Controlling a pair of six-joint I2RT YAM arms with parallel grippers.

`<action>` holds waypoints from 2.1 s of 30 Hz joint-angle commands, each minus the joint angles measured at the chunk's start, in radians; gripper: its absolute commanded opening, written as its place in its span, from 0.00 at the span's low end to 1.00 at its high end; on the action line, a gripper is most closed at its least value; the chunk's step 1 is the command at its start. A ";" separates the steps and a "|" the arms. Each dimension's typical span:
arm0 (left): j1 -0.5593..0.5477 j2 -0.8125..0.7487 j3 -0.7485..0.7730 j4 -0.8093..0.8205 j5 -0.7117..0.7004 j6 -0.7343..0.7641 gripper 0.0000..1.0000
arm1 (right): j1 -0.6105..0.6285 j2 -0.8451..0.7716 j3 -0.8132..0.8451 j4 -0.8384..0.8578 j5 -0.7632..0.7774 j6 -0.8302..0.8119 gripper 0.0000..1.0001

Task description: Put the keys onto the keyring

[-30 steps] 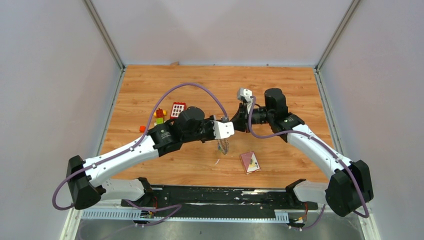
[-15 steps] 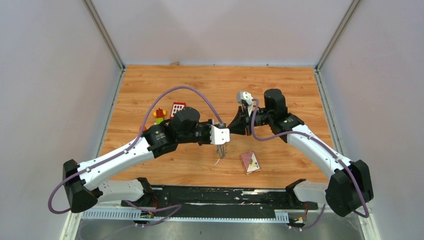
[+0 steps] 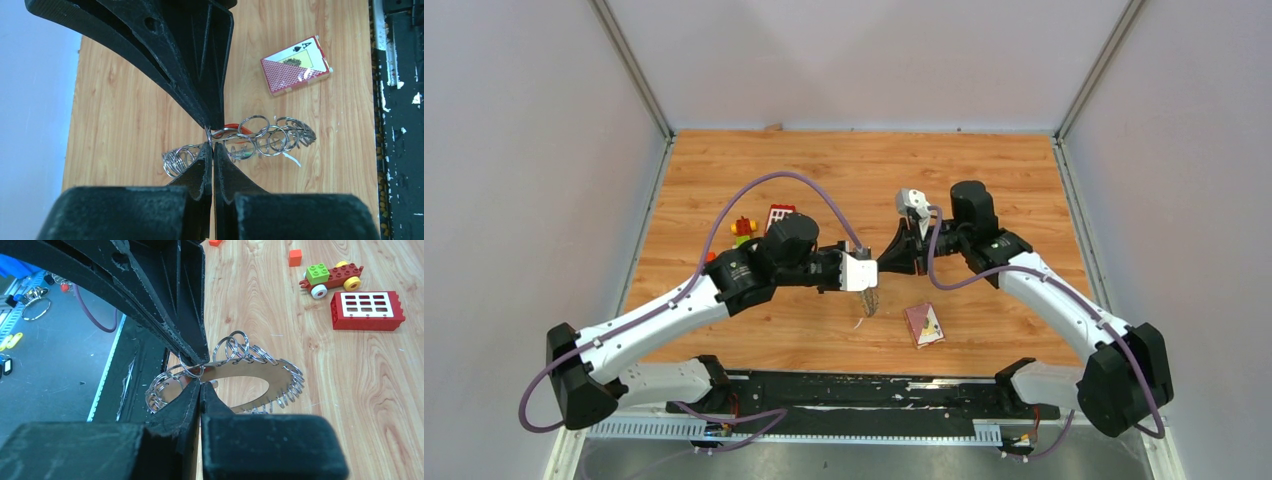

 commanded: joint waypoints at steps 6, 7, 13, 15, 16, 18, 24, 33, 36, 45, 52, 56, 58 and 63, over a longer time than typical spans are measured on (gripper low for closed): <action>0.002 -0.048 -0.001 0.016 0.144 0.002 0.00 | -0.008 -0.064 0.029 -0.014 0.050 -0.105 0.01; 0.002 -0.047 -0.002 0.017 0.146 0.002 0.00 | -0.008 -0.066 0.031 -0.017 0.052 -0.110 0.02; 0.004 -0.042 -0.005 0.016 0.158 -0.001 0.00 | -0.007 -0.083 0.041 -0.045 0.075 -0.134 0.05; 0.005 -0.041 -0.007 0.017 0.169 -0.004 0.00 | -0.008 -0.092 0.046 -0.055 0.076 -0.143 0.09; 0.007 -0.041 -0.008 0.016 0.174 -0.004 0.00 | -0.008 -0.099 0.048 -0.067 0.078 -0.151 0.12; 0.011 -0.042 -0.008 0.018 0.184 -0.010 0.00 | -0.008 -0.113 0.052 -0.091 0.081 -0.176 0.17; 0.026 -0.038 0.015 0.013 0.253 -0.050 0.00 | -0.007 -0.171 0.066 -0.178 0.066 -0.290 0.31; 0.073 0.004 0.050 0.071 0.326 -0.195 0.00 | -0.007 -0.236 0.100 -0.307 0.003 -0.378 0.41; 0.084 0.018 0.056 0.096 0.331 -0.233 0.00 | -0.007 -0.254 0.087 -0.309 -0.007 -0.376 0.42; 0.090 0.058 0.065 0.153 0.294 -0.319 0.00 | -0.003 -0.221 0.026 -0.170 0.011 -0.247 0.43; 0.096 0.054 0.056 0.182 0.300 -0.359 0.00 | 0.004 -0.203 0.008 -0.148 0.027 -0.242 0.40; 0.100 0.054 0.047 0.199 0.304 -0.374 0.00 | 0.004 -0.197 0.004 -0.140 0.033 -0.240 0.35; 0.103 0.054 0.048 0.203 0.306 -0.377 0.00 | 0.006 -0.193 0.001 -0.134 0.035 -0.235 0.32; 0.105 0.053 0.045 0.208 0.307 -0.386 0.00 | 0.009 -0.189 -0.002 -0.131 0.036 -0.233 0.26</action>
